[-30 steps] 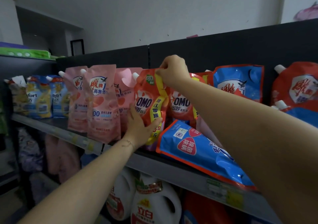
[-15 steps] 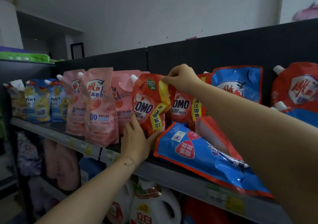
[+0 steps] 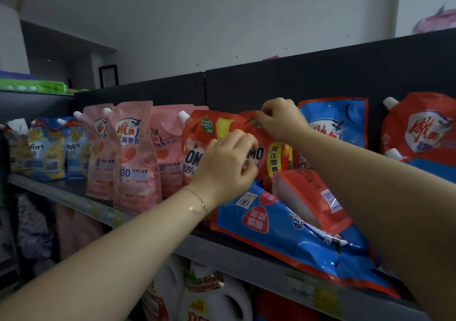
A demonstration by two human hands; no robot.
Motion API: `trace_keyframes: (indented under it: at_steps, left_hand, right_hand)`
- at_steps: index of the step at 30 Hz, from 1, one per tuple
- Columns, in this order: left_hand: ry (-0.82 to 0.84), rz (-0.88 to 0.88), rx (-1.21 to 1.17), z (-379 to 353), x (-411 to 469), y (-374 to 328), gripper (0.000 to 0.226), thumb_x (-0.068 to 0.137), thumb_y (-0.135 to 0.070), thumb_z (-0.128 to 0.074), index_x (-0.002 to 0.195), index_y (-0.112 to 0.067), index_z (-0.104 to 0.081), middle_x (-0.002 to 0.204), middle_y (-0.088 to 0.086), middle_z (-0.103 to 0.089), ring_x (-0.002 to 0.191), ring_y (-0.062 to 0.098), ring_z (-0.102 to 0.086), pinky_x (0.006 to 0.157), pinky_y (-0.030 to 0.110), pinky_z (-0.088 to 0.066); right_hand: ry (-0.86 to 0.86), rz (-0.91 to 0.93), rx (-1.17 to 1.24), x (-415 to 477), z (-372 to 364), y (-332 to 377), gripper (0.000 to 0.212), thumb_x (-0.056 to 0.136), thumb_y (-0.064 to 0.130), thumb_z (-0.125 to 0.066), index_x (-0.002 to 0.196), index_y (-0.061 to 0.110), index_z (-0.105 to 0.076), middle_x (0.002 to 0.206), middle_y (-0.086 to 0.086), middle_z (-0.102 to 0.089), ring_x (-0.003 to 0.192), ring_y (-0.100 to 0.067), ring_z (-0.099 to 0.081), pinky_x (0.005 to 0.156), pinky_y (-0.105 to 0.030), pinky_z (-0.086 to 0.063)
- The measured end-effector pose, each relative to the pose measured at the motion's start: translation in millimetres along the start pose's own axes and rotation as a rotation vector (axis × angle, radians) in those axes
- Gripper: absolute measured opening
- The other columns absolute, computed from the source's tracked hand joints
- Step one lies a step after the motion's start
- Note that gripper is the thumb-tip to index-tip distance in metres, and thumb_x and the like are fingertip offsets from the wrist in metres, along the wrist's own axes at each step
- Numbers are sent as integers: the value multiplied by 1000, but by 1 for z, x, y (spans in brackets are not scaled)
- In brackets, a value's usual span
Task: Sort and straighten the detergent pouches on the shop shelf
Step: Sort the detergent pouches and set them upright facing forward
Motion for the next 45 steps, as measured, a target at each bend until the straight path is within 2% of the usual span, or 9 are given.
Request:
trace_keyframes:
  at_steps: [3, 10, 15, 19, 22, 25, 30, 36, 45]
  left_hand:
    - [231, -63, 47, -27, 16, -23, 18, 88, -23, -50, 105, -17, -51, 94, -5, -46, 80, 14, -45, 75, 33, -44]
    - [602, 316, 9, -97, 23, 6, 32, 88, -30, -57, 114, -11, -50, 115, 8, -53, 101, 27, -55, 85, 38, -49]
    - [743, 428, -146, -129, 10, 9, 21, 85, -30, -54, 82, -10, -52, 90, 15, -64, 73, 25, -60, 60, 33, -51]
    - [827, 438, -173, -136, -4, 3, 29, 88, -28, -53, 107, -5, -52, 114, 14, -54, 100, 28, -55, 81, 36, -49]
    - [808, 442, -189, -135, -9, 4, 46, 87, -32, -57, 124, -8, -45, 129, 11, -44, 111, 27, -49, 95, 42, -45]
    - [784, 446, -208, -132, -9, 7, 52, 84, -38, -60, 126, -11, -45, 127, 8, -46, 109, 28, -52, 93, 43, -47]
    - [705, 403, -302, -119, -2, 1, 64, 80, -47, -60, 132, -18, -38, 126, 7, -50, 113, 28, -53, 93, 45, -48]
    - [661, 287, -309, -111, 14, -25, 63, 85, -46, -59, 139, -22, -35, 138, 6, -44, 124, 30, -47, 101, 48, -41]
    - [764, 302, -184, -131, 2, -49, 74, 82, -75, -40, 144, -39, -23, 152, 1, -26, 141, 36, -7, 111, 55, -11]
  right_hand:
    - [20, -37, -71, 2, 0, -18, 15, 88, 28, -52, 93, 19, -62, 89, -1, -63, 76, -21, -61, 67, -40, -56]
    - [79, -106, -147, 4, -5, -46, 45, 93, 38, -51, 134, 20, -46, 129, -3, -48, 107, -23, -56, 85, -39, -52]
    - [229, -239, 113, 4, -23, -56, 33, 95, 38, -55, 115, 11, -57, 89, -1, -60, 80, -16, -62, 71, -31, -55]
    - [253, -212, 170, 2, -25, -48, 37, 94, 39, -56, 98, 3, -62, 84, -13, -64, 73, -19, -59, 74, -35, -55]
    - [112, -119, 71, 5, -14, -43, 20, 97, 26, -52, 94, 9, -62, 83, -5, -61, 65, -14, -55, 55, -26, -46]
    - [-67, -70, 2, 0, -1, -43, 16, 96, 17, -49, 97, 12, -64, 95, -4, -61, 74, -17, -58, 56, -26, -44]
    - [43, -78, -94, -14, 2, -42, 30, 95, 33, -50, 119, 18, -57, 102, -2, -61, 82, -19, -61, 69, -35, -54]
    - [71, -89, -254, -34, 36, -50, 20, 89, 23, -50, 93, 11, -66, 90, -4, -64, 79, -24, -60, 66, -35, -51]
    - [232, -401, -480, -69, 79, -138, 19, 89, 21, -56, 104, 11, -63, 99, -8, -63, 82, -25, -60, 68, -31, -46]
Point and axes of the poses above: each hand's wrist, its own x-axis towards the middle knuckle, its own z-axis out of the back of the hand, y = z × x, the point moved 9 cm from there along x, towards the middle knuckle
